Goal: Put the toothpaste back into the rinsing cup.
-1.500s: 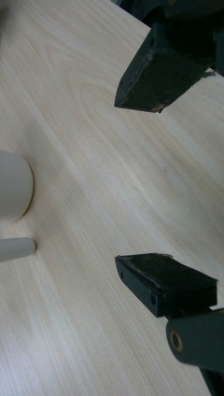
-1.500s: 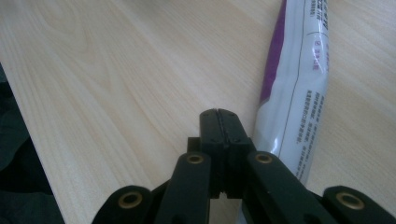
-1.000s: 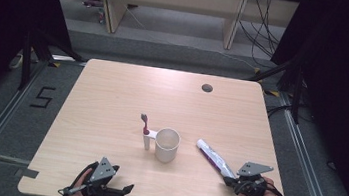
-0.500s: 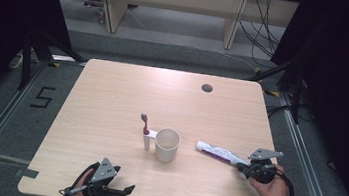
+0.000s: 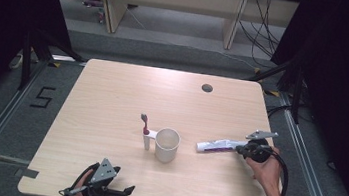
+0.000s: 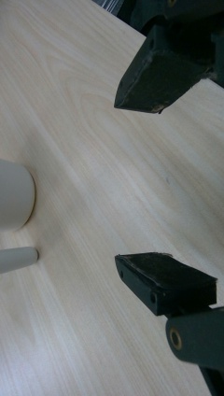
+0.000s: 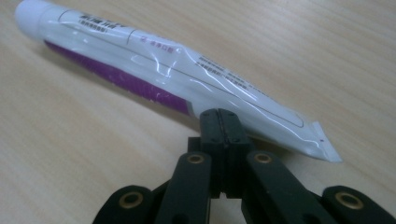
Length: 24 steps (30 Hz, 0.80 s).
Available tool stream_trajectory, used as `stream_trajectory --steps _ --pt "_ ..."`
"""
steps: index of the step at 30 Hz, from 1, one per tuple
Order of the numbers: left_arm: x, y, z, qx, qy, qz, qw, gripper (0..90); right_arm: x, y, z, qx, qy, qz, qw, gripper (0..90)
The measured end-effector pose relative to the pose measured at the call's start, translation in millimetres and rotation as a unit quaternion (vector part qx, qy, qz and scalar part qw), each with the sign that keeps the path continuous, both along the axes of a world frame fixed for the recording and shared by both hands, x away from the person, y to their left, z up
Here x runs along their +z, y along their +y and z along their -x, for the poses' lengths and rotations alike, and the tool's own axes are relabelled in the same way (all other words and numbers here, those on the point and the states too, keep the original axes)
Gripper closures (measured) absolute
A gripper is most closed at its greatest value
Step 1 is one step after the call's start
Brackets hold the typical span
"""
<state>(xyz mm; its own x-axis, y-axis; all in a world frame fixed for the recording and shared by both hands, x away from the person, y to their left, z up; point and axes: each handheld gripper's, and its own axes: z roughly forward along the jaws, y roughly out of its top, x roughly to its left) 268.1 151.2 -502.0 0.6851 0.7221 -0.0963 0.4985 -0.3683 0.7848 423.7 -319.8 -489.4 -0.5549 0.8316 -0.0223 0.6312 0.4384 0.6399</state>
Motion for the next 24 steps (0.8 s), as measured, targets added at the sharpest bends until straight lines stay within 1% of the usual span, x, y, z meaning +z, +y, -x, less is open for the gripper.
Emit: stream_trajectory --steps 1,2,3,4,5,6,7,8,9,10,11,12,13,14,15,16,17,18,19,20,22,23,24 --pt "0.2 0.1 -0.1 0.000 0.000 0.000 1.0000 20.2 2.8 0.2 -2.5 -0.002 0.015 0.005 0.9999 90.0" --pt "-0.1 -0.1 0.1 0.000 0.000 0.000 1.0000 20.2 2.8 0.2 -2.5 -0.002 0.015 0.005 0.9999 90.0" --pt "-0.6 -1.2 1.3 0.004 0.001 0.007 1.0000 20.2 1.3 2.2 -10.8 -0.008 0.005 0.003 1.0000 90.0" --pt "-0.9 -2.0 1.4 0.005 0.001 0.014 0.9999 20.2 1.3 2.2 -10.8 -0.008 0.005 0.003 1.0000 90.0" --pt "-0.1 -0.6 0.7 0.000 0.000 0.005 1.0000 20.2 2.3 3.0 -13.8 -0.011 0.011 0.005 0.9999 90.0" --pt "0.1 -0.6 0.0 -0.001 -0.002 0.003 1.0000 20.3 1.2 4.3 -16.7 -0.012 0.006 0.000 0.9999 90.0" --pt "-0.1 -0.9 0.2 -0.002 -0.001 0.002 1.0000 20.3 1.4 5.5 -20.1 -0.014 0.006 0.003 0.9999 90.0" --pt "-0.6 -2.1 1.2 0.000 0.000 0.009 1.0000 20.3 3.4 7.2 -23.9 -0.017 0.020 0.004 0.9996 90.0" --pt "-1.1 -2.2 1.5 0.000 -0.001 0.012 0.9999 20.3 3.8 8.8 -27.3 -0.021 0.025 0.002 0.9995 90.0" --pt "-0.7 -2.1 1.4 0.000 0.000 0.011 0.9999 20.3 2.7 10.3 -31.3 -0.020 0.018 0.006 0.9996 90.0" --pt "0.0 -1.8 1.2 0.001 0.000 0.009 1.0000 20.2 2.3 12.1 -34.2 -0.021 0.017 0.001 0.9996 90.0" --pt "0.0 -1.6 1.0 0.000 0.000 0.009 1.0000 20.3 4.3 13.1 -37.3 -0.019 0.026 0.014 0.9994 90.0" --pt "-0.1 -1.8 1.6 0.002 0.001 0.009 1.0000 20.3 2.6 16.1 -41.6 -0.026 0.022 0.004 0.9994 90.0" --pt "-0.5 -2.6 2.6 0.007 0.000 0.016 0.9999 20.3 2.1 18.0 -47.7 -0.026 0.019 0.011 0.9994 90.0" --pt "-0.2 -1.5 2.3 0.001 0.000 0.010 0.9999 20.3 2.1 18.0 -47.7 -0.026 0.019 0.011 0.9994 90.0" --pt "-0.4 -2.3 2.3 0.005 -0.001 0.017 0.9998 20.3 3.4 18.6 -50.4 -0.025 0.026 0.021 0.9991 90.0" --pt "0.5 -1.6 1.9 0.002 -0.001 0.010 0.9999 20.3 1.7 21.0 -52.8 -0.032 0.023 0.010 0.9992 90.0" --pt "0.3 -1.3 2.3 -0.002 0.000 0.007 1.0000 20.3 2.9 23.3 -57.5 -0.033 0.036 0.018 0.9987 90.0" --pt "0.3 -1.3 2.3 -0.002 0.000 0.007 1.0000 20.3 2.9 23.3 -57.5 -0.033 0.036 0.018 0.9987 90.0" --pt "0.7 -1.0 2.6 -0.004 0.001 0.004 1.0000 20.3 1.3 25.8 -62.3 -0.031 0.035 0.024 0.9986 90.0" --pt "0.7 -1.7 2.3 -0.001 -0.001 0.011 0.9999 20.3 1.7 27.7 -64.1 -0.033 0.037 0.020 0.9986 90.0" --pt "0.9 -1.7 2.0 -0.001 -0.002 0.011 0.9999 20.4 -0.2 29.6 -67.0 -0.032 0.023 0.019 0.9991 90.0" --pt "1.0 -0.3 2.0 -0.004 -0.003 -0.001 1.0000 20.5 -1.0 32.8 -70.5 -0.033 0.024 0.011 0.9991 90.0"
